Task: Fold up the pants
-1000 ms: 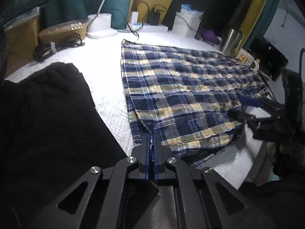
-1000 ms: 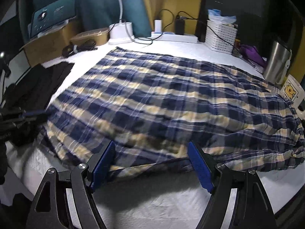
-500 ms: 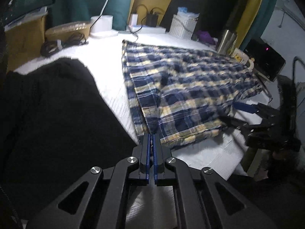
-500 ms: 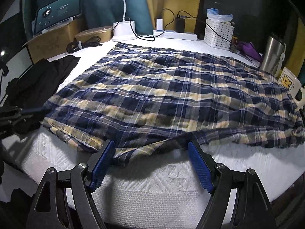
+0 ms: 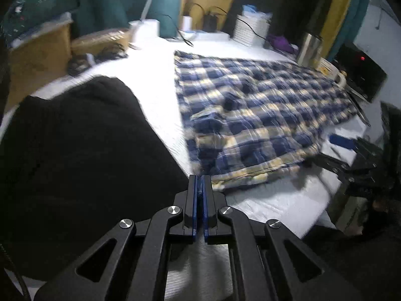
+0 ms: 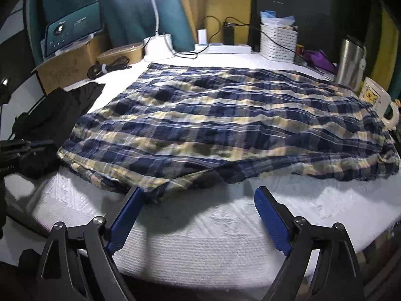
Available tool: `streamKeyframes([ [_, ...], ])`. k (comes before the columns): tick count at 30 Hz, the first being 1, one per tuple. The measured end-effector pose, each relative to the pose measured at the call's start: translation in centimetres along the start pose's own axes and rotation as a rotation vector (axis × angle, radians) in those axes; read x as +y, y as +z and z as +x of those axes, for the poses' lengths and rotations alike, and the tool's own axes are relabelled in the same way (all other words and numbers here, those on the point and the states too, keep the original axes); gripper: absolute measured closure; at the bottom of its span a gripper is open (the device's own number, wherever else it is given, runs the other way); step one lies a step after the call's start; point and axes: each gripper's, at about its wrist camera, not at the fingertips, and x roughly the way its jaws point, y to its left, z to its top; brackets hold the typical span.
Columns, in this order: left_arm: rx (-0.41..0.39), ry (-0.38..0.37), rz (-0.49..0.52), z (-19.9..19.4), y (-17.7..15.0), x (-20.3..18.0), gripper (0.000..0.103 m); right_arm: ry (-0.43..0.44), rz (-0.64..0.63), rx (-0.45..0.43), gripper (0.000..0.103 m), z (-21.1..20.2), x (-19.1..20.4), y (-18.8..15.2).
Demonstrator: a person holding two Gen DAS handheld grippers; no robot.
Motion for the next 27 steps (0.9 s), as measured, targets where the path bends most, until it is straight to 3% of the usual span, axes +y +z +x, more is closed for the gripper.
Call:
streamKeyframes([
  [8, -0.051, 0.046, -0.002, -0.6, 2.8, -0.7, 0.099, -0.039, 0.054, -0.029, 0.011, -1.3, -3.2, -0.1],
  [9, -0.048, 0.043, -0.005, -0.3, 3.1, -1.0, 0.097, -0.043, 0.064, -0.032, 0.011, -1.4, -3.7, -0.1],
  [11, -0.045, 0.026, -0.010, 0.2, 3.7, -1.5, 0.080, -0.049, 0.082, -0.035, 0.011, -1.5, -4.5, -0.2],
  [20, -0.026, -0.042, 0.043, 2.8, 6.7, -5.4, 0.079, -0.110, 0.163, -0.033, 0.011, -1.7, -9.1, -0.7],
  [27, -0.015, -0.088, 0.084, 4.5, 8.7, -8.7, 0.079, -0.217, 0.224, -0.012, 0.011, -1.8, -14.2, -1.3],
])
